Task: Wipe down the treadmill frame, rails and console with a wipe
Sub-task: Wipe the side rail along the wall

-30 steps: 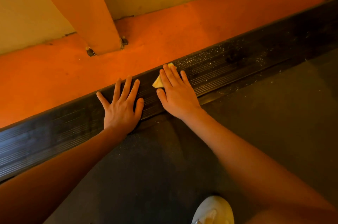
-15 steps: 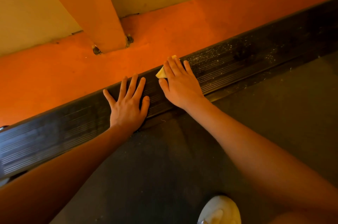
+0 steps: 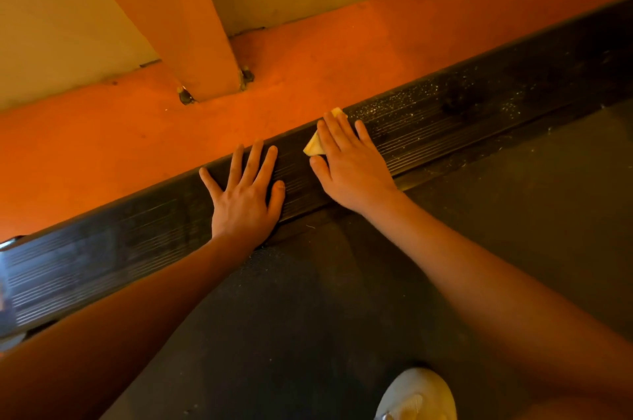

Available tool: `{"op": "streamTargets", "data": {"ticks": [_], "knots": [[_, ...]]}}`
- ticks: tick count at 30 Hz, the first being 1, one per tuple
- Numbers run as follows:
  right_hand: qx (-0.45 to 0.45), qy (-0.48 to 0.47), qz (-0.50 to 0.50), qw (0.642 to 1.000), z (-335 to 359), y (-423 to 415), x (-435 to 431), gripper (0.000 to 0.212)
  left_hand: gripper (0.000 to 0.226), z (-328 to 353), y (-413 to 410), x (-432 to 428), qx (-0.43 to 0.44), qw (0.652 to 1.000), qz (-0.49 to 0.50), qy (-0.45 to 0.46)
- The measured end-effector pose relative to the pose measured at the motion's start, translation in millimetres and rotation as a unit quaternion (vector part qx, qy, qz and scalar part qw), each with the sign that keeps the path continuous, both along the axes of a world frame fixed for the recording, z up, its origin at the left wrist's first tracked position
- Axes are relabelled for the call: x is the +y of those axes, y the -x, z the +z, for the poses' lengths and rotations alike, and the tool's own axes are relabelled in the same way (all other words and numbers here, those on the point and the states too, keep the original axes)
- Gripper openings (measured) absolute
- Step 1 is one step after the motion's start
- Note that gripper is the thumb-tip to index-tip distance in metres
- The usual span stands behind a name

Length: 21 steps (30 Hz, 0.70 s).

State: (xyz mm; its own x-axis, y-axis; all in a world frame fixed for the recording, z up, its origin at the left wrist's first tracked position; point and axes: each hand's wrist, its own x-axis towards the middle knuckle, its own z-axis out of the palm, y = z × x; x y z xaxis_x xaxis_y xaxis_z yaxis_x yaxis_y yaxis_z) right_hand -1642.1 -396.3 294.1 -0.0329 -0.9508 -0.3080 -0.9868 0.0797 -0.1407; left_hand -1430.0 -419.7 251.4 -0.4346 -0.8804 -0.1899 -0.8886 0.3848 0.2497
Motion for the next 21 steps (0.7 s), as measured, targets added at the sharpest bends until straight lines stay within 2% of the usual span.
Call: {"op": "streamTargets", "data": {"ticks": [5, 12, 18, 21], "knots": [[-0.015, -0.031, -0.009, 0.999, 10.8, -0.2, 82.9, 0.068, 0.061, 3.4, 1.4, 0.7, -0.002, 1.0, 0.002, -0.009], [0.002, -0.005, -0.018, 1.0, 1.0, 9.3, -4.1, 0.068, 0.061, 2.7, 1.2, 0.3, 0.003, 1.0, 0.002, -0.008], [-0.021, -0.043, -0.01, 0.999, 11.6, 13.6, 82.8, 0.067, 0.063, 3.7, 0.6, -0.4, 0.003, 1.0, -0.001, -0.013], [-0.015, -0.044, -0.004, 0.999, 10.5, 16.1, 76.2, 0.068, 0.064, 2.4, 0.3, -1.4, 0.003, 1.0, -0.002, -0.011]]}}
